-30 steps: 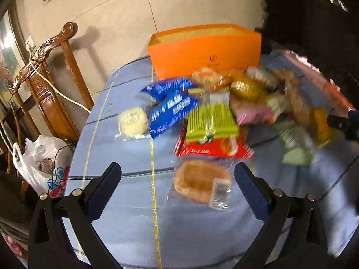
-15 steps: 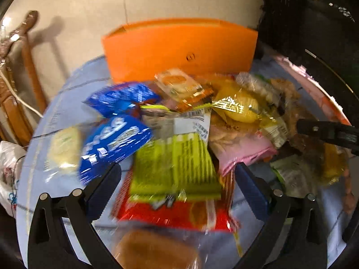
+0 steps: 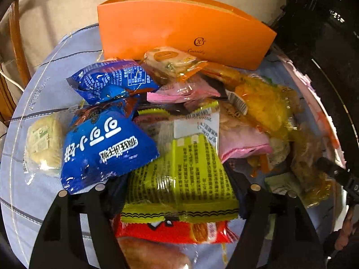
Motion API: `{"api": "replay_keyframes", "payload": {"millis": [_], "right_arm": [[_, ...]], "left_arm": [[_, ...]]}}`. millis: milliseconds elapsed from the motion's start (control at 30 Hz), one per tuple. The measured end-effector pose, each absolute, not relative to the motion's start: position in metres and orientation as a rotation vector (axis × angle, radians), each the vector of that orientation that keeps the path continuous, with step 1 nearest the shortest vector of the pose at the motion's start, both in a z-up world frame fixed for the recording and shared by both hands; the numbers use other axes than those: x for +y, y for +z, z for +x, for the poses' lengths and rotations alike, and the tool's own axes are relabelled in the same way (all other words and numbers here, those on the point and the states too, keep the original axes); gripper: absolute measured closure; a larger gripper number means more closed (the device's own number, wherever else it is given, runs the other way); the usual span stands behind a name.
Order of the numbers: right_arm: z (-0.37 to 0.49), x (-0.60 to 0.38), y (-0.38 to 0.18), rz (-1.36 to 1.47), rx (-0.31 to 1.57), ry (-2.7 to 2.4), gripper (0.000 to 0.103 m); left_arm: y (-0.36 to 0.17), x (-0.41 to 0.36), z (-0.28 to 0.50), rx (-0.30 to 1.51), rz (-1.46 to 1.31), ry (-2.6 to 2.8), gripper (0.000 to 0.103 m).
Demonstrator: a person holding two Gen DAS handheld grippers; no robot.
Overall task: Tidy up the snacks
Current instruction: 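Grasp the yellow-green wafer pack with the left tool while the right tool grasps a bread roll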
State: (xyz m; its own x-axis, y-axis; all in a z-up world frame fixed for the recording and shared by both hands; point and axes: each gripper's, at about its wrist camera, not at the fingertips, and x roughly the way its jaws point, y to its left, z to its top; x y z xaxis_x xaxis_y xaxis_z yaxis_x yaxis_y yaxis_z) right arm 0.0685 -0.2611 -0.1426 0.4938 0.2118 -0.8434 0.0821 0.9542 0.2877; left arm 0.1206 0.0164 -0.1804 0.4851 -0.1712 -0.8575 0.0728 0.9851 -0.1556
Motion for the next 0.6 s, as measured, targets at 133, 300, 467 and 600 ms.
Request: {"api": "replay_keyframes", "payload": {"millis": [133, 300, 467, 600], "right_arm": [[0.061, -0.268, -0.138, 0.415, 1.032, 0.115, 0.061], [0.057, -0.267, -0.104, 0.395, 0.975, 0.139, 0.063], [0.049, -0.272, -0.071, 0.404, 0.903, 0.174, 0.064], [0.047, -0.274, -0.044, 0.436, 0.836, 0.213, 0.065]], "left_arm": [[-0.158, 0.032, 0.106, 1.022, -0.184, -0.173, 0.053], [-0.152, 0.043, 0.101, 1.034, -0.197, -0.148, 0.062], [-0.138, 0.050, 0.087, 0.986, -0.250, -0.203, 0.062], [-0.112, 0.048, 0.082, 0.923, -0.232, -0.254, 0.063]]}}
